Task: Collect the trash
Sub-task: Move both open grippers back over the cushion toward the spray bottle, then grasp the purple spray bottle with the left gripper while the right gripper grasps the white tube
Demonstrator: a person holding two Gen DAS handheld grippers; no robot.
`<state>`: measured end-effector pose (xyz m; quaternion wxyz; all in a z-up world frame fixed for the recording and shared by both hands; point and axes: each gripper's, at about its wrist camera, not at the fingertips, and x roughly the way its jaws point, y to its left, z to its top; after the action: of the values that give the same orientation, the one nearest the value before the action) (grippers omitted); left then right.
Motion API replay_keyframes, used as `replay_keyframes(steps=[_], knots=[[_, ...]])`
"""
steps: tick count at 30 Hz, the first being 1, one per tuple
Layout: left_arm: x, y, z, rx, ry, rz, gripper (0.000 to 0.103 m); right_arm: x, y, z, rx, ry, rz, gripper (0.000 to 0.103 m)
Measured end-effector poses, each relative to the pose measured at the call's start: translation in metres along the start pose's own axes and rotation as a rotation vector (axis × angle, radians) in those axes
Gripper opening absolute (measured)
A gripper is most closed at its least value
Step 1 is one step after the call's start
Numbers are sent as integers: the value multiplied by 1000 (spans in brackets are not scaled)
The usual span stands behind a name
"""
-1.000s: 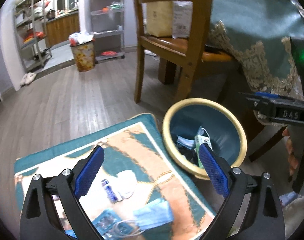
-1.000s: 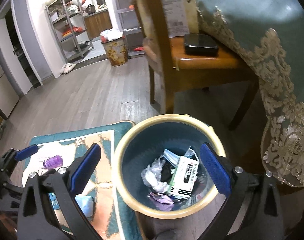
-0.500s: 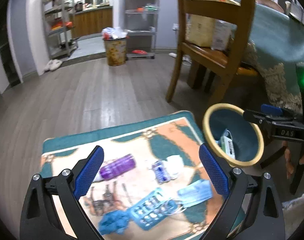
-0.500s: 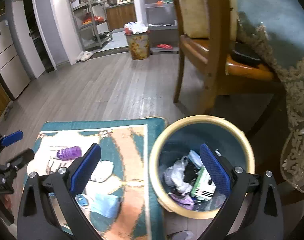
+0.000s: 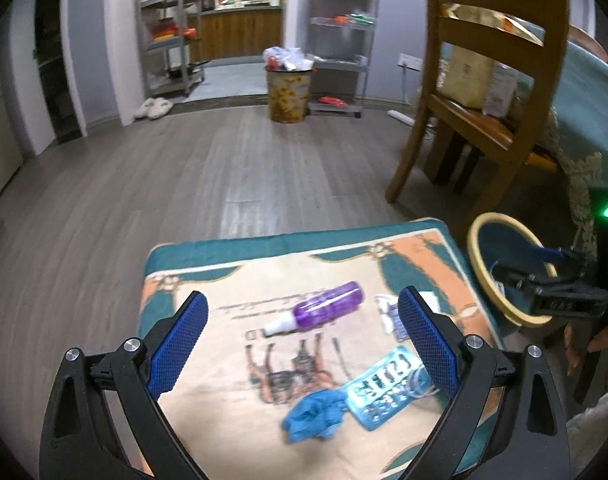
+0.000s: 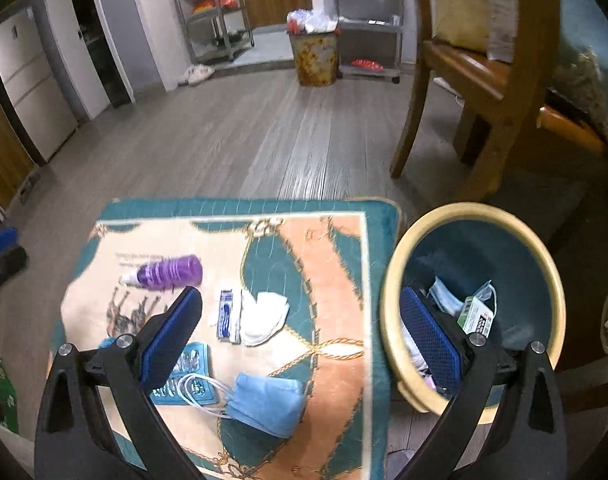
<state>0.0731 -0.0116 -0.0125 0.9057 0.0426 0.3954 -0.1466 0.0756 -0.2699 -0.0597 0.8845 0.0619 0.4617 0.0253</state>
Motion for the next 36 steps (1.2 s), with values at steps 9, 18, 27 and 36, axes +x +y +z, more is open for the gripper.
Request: replay_keyframes(steps=[9,18,27,36], knots=[[14,39,2,-103,34,40,95,48,30,-10,-33,91,33,88],[45,44,12,-147,76,28,95,102,49,-22,-149,176,124,39],[65,44,17,-128,101,12,95,120,57,-18,-173,199,159,22],[110,42,2,-74,204,-11,95,110,61,-15,-185,189,232,13]])
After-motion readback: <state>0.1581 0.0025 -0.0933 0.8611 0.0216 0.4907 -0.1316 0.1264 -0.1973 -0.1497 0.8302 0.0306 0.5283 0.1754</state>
